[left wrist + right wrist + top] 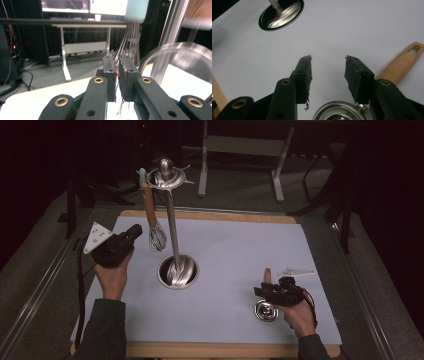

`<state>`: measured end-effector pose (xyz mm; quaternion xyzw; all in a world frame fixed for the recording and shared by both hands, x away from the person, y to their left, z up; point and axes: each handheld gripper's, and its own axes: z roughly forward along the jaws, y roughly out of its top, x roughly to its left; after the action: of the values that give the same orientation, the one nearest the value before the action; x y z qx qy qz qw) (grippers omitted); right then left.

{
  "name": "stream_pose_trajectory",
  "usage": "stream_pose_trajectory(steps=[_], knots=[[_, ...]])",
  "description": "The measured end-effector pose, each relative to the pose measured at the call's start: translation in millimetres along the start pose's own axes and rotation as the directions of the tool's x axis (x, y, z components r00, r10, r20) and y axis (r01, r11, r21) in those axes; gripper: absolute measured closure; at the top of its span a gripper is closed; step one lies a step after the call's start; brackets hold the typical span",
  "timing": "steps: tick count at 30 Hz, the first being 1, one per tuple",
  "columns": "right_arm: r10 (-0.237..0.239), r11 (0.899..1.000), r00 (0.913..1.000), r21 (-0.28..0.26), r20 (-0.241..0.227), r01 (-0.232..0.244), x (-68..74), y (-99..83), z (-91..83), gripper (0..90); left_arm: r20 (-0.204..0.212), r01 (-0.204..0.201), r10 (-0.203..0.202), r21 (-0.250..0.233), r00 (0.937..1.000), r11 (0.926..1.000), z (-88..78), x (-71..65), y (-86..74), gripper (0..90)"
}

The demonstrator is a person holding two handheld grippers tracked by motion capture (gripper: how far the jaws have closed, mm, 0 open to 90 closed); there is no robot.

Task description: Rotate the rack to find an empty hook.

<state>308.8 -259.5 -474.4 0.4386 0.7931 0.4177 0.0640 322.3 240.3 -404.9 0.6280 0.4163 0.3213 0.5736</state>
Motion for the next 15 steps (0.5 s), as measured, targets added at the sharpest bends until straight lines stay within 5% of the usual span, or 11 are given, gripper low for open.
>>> stream_pose_trajectory(steps=[15], knots=[[0.022, 1.000, 0.9997, -0.004, 0.007, -0.022, -4.2, -1.4, -2.5, 54.6, -0.019, 0.042, -0.040, 0.113, 0.9990, 0.9927, -2.6, 3.1, -49.2, 80.8]])
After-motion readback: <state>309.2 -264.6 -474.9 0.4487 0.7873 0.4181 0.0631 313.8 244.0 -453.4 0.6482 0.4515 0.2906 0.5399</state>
